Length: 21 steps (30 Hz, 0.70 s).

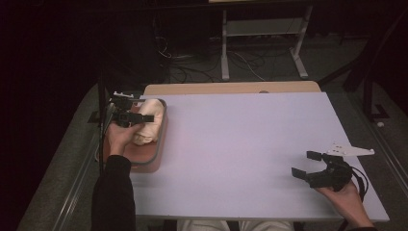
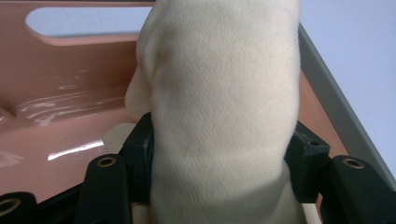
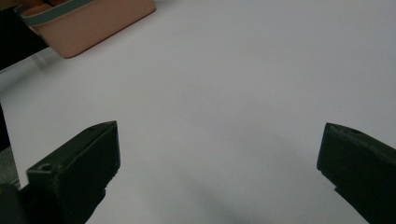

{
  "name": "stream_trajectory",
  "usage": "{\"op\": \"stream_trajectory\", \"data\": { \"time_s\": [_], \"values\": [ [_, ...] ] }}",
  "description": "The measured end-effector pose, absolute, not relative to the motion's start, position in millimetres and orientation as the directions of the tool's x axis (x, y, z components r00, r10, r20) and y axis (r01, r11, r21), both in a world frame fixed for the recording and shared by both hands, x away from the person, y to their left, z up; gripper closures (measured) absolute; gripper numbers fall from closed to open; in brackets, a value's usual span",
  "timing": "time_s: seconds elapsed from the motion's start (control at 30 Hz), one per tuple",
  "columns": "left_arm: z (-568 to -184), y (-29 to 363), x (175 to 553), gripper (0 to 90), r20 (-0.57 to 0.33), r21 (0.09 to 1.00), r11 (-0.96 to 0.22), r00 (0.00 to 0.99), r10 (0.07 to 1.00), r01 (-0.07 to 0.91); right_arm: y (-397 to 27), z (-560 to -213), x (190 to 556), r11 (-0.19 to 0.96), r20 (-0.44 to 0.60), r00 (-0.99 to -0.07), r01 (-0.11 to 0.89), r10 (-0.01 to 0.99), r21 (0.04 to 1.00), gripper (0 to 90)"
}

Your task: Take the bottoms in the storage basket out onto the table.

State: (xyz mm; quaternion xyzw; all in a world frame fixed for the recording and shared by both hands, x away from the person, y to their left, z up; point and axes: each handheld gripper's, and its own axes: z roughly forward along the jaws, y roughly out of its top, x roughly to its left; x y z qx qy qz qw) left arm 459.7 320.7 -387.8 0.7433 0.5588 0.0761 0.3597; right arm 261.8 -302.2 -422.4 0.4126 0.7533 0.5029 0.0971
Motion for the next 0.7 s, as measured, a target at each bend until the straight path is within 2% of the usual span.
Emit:
{"op": "stream_trajectory", "data": {
  "time_s": [0.7],
  "values": [
    [-350,333,438,39.5,-0.288,0.692,-0.070,0.365,0.885,0.718,-300,-422,262,0.160,0.266,-0.647,0.522,0.714,0.838,0.0]
  ]
}}
